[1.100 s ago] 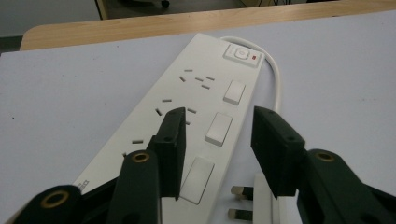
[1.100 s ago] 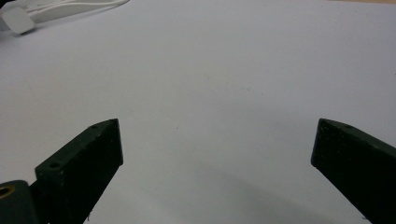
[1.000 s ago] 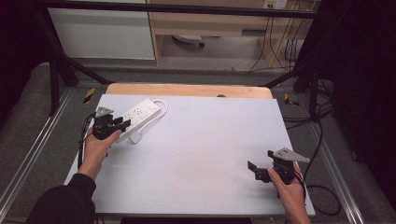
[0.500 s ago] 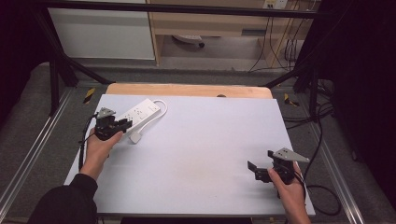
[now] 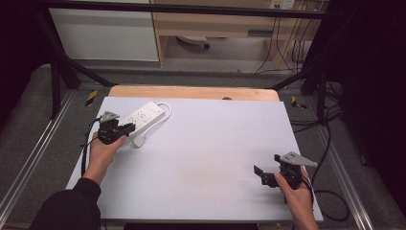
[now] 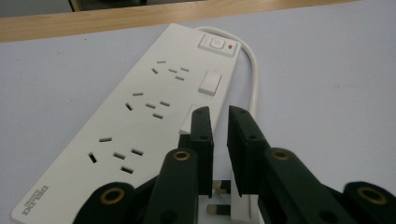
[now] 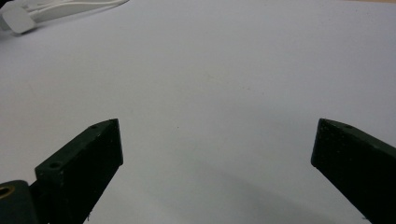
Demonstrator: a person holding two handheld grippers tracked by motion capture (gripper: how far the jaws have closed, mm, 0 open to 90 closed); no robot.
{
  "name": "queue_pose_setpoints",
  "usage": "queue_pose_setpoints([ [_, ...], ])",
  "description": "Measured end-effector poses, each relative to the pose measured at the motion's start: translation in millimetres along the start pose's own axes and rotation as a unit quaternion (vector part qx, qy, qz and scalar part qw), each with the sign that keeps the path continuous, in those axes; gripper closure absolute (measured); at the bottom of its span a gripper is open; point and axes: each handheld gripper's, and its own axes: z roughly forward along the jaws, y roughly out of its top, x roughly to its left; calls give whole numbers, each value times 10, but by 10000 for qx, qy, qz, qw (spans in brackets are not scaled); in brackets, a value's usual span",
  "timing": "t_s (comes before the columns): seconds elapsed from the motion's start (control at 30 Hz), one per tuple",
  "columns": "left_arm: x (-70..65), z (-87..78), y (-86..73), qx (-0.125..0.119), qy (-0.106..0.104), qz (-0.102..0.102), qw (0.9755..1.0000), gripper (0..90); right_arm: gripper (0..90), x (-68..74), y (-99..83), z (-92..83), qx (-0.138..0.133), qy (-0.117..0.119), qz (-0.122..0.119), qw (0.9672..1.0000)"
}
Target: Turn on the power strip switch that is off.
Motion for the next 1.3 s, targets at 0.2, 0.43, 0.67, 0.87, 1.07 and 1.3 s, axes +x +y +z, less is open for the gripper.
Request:
queue_pose_setpoints([
  [0.2, 20, 23, -15, 24, 28, 6, 10000, 828, 26, 1, 0, -1, 1, 4, 7, 10000],
  [0.43, 57, 45, -38, 45, 56, -28, 10000, 845, 26, 0, -1, 1, 4, 2, -2, 10000],
  [0.67, 86, 61, -51, 50, 106, -12, 9999, 861, 26, 0, 0, 0, -2, 1, 0, 10000],
  [0.87, 104, 81, -59, 40, 134, 10, 9999, 883, 26, 0, -1, 0, -1, 3, 4, 10000],
  [1.07, 131, 111, -78, 67, 195, -23, 9998, 893, 26, 2, -1, 1, 1, 6, 0, 10000],
  [1.3, 157, 136, -97, 109, 218, -43, 9997, 899, 26, -1, -1, 0, -3, 3, -3, 10000],
])
